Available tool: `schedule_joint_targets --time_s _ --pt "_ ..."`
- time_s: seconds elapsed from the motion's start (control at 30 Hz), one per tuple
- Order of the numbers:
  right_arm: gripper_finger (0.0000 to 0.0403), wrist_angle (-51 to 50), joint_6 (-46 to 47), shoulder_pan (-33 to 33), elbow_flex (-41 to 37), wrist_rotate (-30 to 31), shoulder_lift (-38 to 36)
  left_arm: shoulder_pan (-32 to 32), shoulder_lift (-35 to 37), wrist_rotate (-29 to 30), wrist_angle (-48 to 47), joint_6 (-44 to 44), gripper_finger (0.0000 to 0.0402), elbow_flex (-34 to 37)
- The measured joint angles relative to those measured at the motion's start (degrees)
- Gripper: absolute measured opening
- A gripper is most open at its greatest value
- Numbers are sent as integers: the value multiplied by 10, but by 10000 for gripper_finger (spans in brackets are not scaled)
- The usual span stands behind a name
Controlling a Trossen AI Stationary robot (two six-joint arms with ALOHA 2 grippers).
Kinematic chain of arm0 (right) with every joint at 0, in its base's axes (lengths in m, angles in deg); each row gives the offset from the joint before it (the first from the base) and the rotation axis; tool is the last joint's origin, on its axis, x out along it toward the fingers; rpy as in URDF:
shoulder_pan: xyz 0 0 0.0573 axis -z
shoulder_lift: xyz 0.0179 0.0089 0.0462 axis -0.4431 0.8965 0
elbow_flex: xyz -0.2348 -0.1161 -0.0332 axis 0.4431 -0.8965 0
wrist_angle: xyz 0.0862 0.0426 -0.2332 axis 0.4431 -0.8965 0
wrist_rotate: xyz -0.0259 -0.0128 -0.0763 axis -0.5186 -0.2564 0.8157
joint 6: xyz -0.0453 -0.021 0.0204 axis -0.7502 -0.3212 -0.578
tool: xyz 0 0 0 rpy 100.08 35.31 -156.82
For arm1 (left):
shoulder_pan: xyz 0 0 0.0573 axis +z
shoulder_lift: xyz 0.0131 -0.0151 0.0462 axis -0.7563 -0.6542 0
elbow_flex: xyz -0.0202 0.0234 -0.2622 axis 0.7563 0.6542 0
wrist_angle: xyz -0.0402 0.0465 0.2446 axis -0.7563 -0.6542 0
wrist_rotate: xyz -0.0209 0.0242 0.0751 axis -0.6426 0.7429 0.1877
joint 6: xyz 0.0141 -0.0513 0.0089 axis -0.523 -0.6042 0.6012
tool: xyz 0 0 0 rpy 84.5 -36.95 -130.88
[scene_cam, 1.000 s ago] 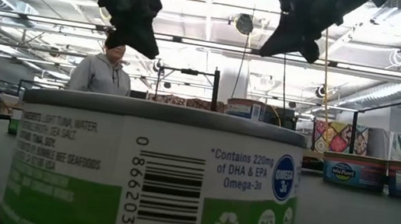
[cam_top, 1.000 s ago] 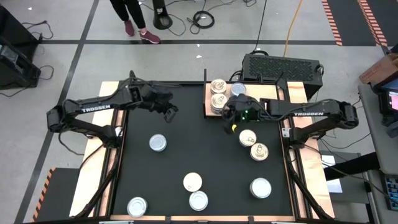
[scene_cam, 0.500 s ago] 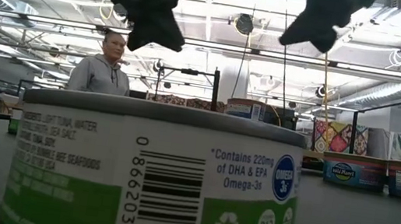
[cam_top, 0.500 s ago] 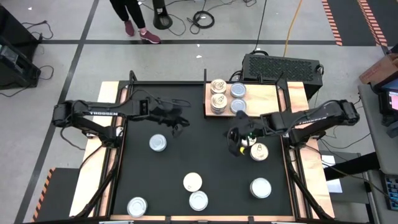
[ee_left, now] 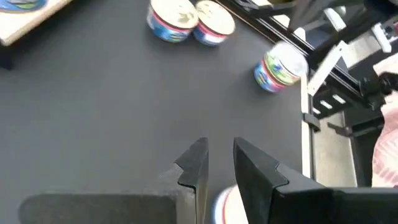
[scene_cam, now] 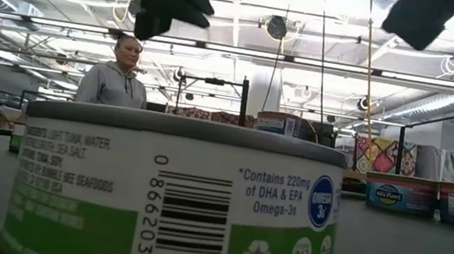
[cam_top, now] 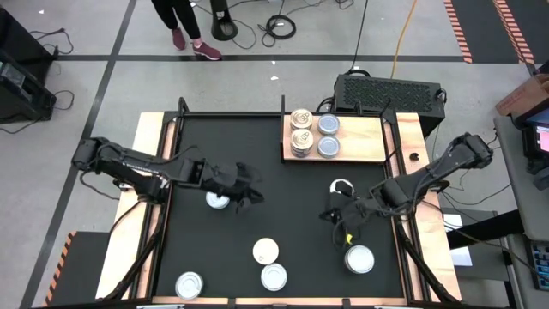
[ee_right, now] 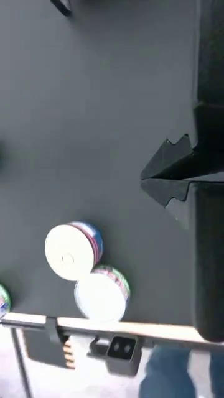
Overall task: Stack canned seafood by type on shelf
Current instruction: Put the blue tuna can on the shelf
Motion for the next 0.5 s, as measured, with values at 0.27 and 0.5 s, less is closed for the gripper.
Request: schedule_joint_targets --time_s 0.27,0.5 --pt "0 37 229 -87 0 58 22 -88 -12 8 -1 14 77 -1" --pt "0 108 297 -114 8 68 83 -146 -75 3 11 -74 77 -1"
